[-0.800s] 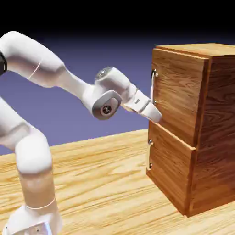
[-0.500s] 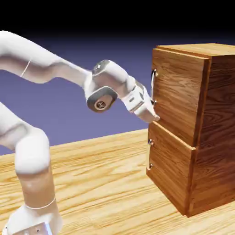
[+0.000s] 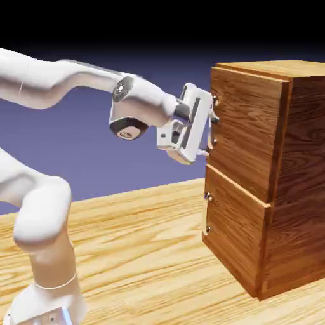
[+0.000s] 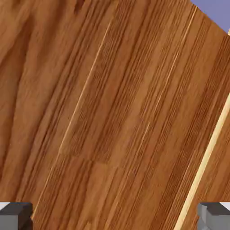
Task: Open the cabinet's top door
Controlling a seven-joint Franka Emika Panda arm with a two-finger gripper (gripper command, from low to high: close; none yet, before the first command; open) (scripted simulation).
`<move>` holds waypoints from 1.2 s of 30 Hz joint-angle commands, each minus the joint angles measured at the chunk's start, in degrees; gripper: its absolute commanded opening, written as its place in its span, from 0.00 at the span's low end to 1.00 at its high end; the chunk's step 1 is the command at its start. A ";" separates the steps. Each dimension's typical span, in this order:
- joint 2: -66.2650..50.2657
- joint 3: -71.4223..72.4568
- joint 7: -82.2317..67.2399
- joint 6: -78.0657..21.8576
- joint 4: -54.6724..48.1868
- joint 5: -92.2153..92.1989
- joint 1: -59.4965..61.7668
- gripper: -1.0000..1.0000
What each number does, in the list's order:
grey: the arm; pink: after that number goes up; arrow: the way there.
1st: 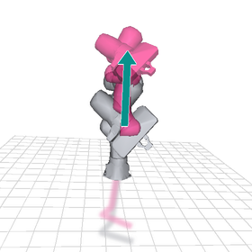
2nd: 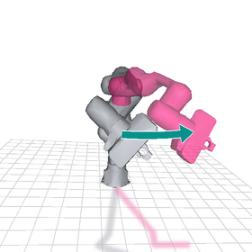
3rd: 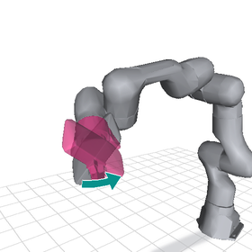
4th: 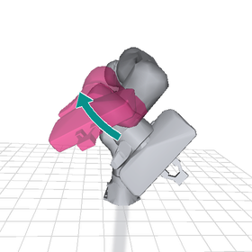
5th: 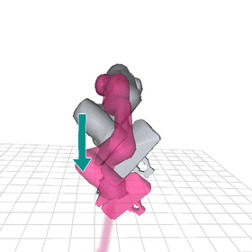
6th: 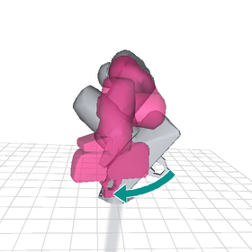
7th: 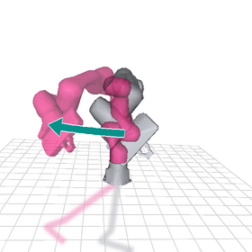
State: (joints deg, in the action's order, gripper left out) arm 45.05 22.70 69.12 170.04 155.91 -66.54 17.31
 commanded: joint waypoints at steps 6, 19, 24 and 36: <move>2.79 5.10 5.99 -0.89 -1.14 -14.96 4.05 0.50; 8.82 16.15 18.98 -2.82 -3.62 -47.36 12.81 0.50; 11.14 20.40 23.97 -3.56 -4.58 -59.82 16.18 0.50; 16.71 30.60 35.96 -5.35 -6.87 -89.72 24.27 0.50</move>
State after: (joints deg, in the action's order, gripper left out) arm 61.76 53.30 105.07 164.70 149.04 -156.26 41.59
